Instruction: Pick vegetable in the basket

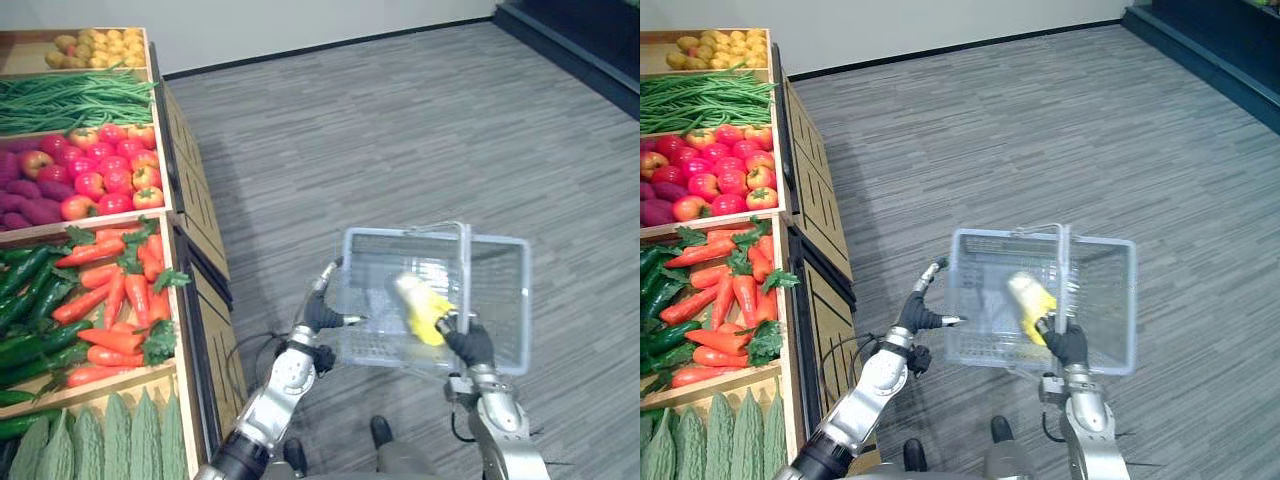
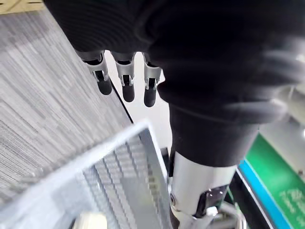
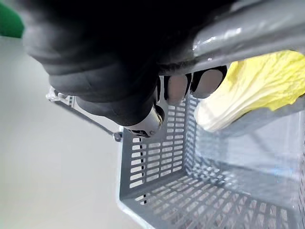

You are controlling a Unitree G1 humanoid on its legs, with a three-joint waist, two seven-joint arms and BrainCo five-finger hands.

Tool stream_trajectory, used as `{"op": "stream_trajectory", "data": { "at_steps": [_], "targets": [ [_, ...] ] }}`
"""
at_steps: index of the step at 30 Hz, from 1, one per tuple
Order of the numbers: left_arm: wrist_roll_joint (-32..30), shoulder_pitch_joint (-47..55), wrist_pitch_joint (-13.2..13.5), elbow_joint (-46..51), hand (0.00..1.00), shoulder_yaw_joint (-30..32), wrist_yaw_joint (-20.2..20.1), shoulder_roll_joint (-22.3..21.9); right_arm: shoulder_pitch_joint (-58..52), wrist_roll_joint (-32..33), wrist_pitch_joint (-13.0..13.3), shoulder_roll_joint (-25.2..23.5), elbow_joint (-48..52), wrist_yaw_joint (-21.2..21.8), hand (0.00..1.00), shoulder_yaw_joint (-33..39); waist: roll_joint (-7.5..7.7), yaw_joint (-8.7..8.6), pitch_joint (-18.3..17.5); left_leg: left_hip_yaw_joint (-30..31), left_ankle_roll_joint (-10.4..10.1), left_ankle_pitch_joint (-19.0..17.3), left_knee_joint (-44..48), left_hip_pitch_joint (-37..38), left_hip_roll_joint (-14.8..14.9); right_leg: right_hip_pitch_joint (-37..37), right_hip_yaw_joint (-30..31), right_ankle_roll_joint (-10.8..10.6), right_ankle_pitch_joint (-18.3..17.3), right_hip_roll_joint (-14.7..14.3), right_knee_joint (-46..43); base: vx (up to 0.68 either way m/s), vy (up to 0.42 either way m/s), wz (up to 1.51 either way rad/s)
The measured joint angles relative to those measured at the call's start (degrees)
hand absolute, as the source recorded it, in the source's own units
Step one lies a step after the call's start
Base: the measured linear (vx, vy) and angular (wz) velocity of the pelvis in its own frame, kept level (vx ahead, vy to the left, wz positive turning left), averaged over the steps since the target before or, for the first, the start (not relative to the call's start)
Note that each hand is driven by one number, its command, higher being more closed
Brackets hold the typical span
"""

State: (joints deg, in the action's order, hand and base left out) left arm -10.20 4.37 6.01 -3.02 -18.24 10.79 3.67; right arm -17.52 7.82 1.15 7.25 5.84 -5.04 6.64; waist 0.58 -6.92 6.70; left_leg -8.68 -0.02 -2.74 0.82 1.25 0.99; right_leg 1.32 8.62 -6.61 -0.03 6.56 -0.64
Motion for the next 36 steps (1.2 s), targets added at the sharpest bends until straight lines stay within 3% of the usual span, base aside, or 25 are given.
{"op": "stream_trajectory", "data": {
  "at_steps": [5, 8, 11, 18, 22, 23, 25, 26, 27, 28, 30, 31, 33, 34, 35, 36],
  "targets": [
    [7.62, 5.16, 0.2, 0.85, 0.0, 7.54, -1.94, -0.38, -1.05, 0.66, 0.01, -0.1, -2.38, 0.31, 1.0, 3.46, -0.62, 0.08, -1.37, 0.53, -0.07, 0.07, -0.11, -0.02, 0.02, -0.21, -0.72, -0.02, -0.03, 0.01, 0.0, -0.01, -0.018, 0.05],
    [8.32, 6.47, 0.23, 0.72, 0.0, 12.52, -1.83, -0.44, -2.44, 1.3, 0.01, -1.25, -4.99, 1.26, 1.0, 5.49, -0.6, 1.42, -1.56, 0.76, -0.27, 0.55, -1.1, 0.28, 0.02, -0.23, -0.98, 0.13, -0.16, -0.02, 0.0, -0.03, -0.019, 0.06],
    [8.31, 8.77, 0.59, -0.01, 0.0, 17.7, -1.57, -0.53, -3.08, 1.84, 0.0, -2.73, -7.41, 1.56, 1.0, 6.82, -0.61, 1.51, -1.59, 0.9, -0.51, 1.0, -2.4, 0.66, 0.0, -0.2, -1.44, 0.19, -0.27, -0.02, -0.01, -0.02, -0.02, 0.06],
    [9.45, 12.51, 0.61, -1.39, 0.0, 21.06, -0.64, -2.11, -3.49, 2.13, -0.11, -5.2, -7.82, 1.15, 1.0, 9.03, -0.14, 2.54, -1.76, 0.32, -0.73, 0.38, -2.78, 1.16, 0.02, 0.0, -1.37, 0.42, -1.68, -0.04, -0.68, 0.0, -0.003, -0.01],
    [9.87, 13.27, 0.72, -1.05, 0.0, 21.14, -0.48, -3.03, -2.85, 1.99, -0.1, -5.1, -7.82, 0.03, 1.0, 9.31, 1.9, 3.76, -1.45, -1.41, -0.76, -6.17, 5.06, -0.01, 0.0, 3.8, -0.24, 0.61, -10.44, 0.0, -12.18, 0.07, -0.025, -0.13],
    [9.87, 13.56, 0.73, -0.7, 0.0, 21.16, -0.37, -3.04, -2.79, 1.58, -0.09, -4.92, -7.83, -0.24, 1.0, 9.38, 2.08, 3.87, -1.37, -1.48, -0.61, -9.48, 9.25, -0.9, 0.3, 4.38, -0.3, 0.4, -12.12, 0.1, -16.07, 0.17, -0.024, -0.24],
    [9.86, 13.79, 0.75, -0.63, 0.0, 21.32, 0.46, -3.08, -1.47, 0.93, -0.09, -4.52, -8.59, -0.44, 1.0, 9.41, 1.58, 4.41, -1.19, -1.87, 0.0, -13.18, 13.04, -1.43, 1.79, 9.03, -2.71, -0.27, -12.76, -0.46, -27.21, 0.15, -0.014, -0.32],
    [9.86, 13.4, 0.8, -0.57, 0.0, 21.64, 0.91, -2.64, -0.13, 0.42, -0.09, -4.58, -9.96, -0.96, 1.0, 9.35, 0.99, 4.2, -0.84, -1.9, 0.75, -14.05, 13.27, 0.55, 2.68, 14.24, -6.02, 0.14, -13.05, -0.33, -38.24, 0.21, -0.015, -0.12],
    [9.86, 13.02, 0.88, -0.64, 0.0, 21.36, 1.36, -2.83, 0.13, 0.34, -0.1, -4.34, -10.72, -1.2, 1.0, 9.36, 0.47, 3.64, -0.27, -2.04, 0.51, -15.22, 13.34, 2.03, 3.75, 16.97, -8.46, 2.39, -14.62, -0.61, -39.47, 0.28, -0.028, -0.02],
    [9.87, 12.74, 0.89, -0.68, 0.0, 21.55, 1.88, -2.78, 0.39, 0.22, -0.1, -4.28, -11.13, -1.25, 1.0, 9.36, 0.57, 3.6, -0.21, -2.07, 0.28, -15.82, 13.41, 2.63, 4.3, 18.3, -9.48, 3.02, -14.94, -0.66, -39.08, 0.34, -0.06, 0.01],
    [9.93, 11.23, 1.02, -1.77, 0.0, 21.43, 2.77, -1.89, 0.54, -0.2, -0.09, -3.82, -11.22, -1.34, 1.0, 9.37, 0.22, 3.38, -0.07, -1.37, -1.23, -17.04, 13.2, 3.86, 6.15, 22.33, -10.21, 2.73, -14.47, -1.68, -34.49, 0.35, -0.103, 0.17],
    [10.17, 9.54, 1.06, -3.13, 0.0, 21.44, 3.28, -1.62, 1.1, -0.26, -0.1, -2.75, -11.22, -1.37, 1.0, 9.38, -0.61, 2.59, 0.55, -0.31, -2.58, -17.31, 12.94, 4.87, 7.75, 24.12, -9.4, 2.66, -11.01, -2.69, -28.1, 0.47, -0.194, 0.5],
    [10.13, 7.3, 1.13, -4.34, 0.0, 21.5, 4.01, -1.45, 1.56, -0.78, -0.08, -0.88, -11.21, -1.49, 1.0, 9.4, 0.69, 1.34, 0.89, 1.13, -4.65, -17.38, 11.95, 6.89, 8.05, 24.36, -5.99, 1.76, 0.41, -3.03, -15.5, 0.5, -0.231, 0.56],
    [10.11, 5.74, 1.03, -5.79, 0.0, 21.57, 4.53, -2.28, 2.63, -1.64, -0.08, 1.42, -11.61, -1.57, 1.0, 9.69, -1.75, 1.42, 3.03, 2.32, -5.89, -17.9, 11.77, 8.74, 9.68, 23.25, -6.55, 2.43, 5.33, -4.11, -17.91, 0.53, -0.274, 0.43],
    [10.07, 4.48, 1.09, -5.77, 0.0, 21.38, 4.36, -3.05, 4.3, -2.09, -0.1, 2.16, -11.82, -1.54, 1.0, 9.71, -2.36, 1.39, 4.03, 2.49, -7.65, -14.37, 11.66, 9.16, 9.84, 24.73, -6.61, 3.56, 0.92, -3.99, -23.85, 0.51, -0.287, 0.32],
    [10.06, 4.24, 1.21, -5.68, 0.0, 21.38, 4.39, -3.41, 4.91, -2.27, -0.35, 2.15, -11.84, -1.42, 1.0, 9.53, -2.32, 1.5, 4.13, 3.05, -7.94, -12.47, 11.78, 9.86, 9.82, 25.13, -6.86, 4.18, -0.95, -3.85, -26.49, 0.41, -0.251, 0.34]
  ]
}}
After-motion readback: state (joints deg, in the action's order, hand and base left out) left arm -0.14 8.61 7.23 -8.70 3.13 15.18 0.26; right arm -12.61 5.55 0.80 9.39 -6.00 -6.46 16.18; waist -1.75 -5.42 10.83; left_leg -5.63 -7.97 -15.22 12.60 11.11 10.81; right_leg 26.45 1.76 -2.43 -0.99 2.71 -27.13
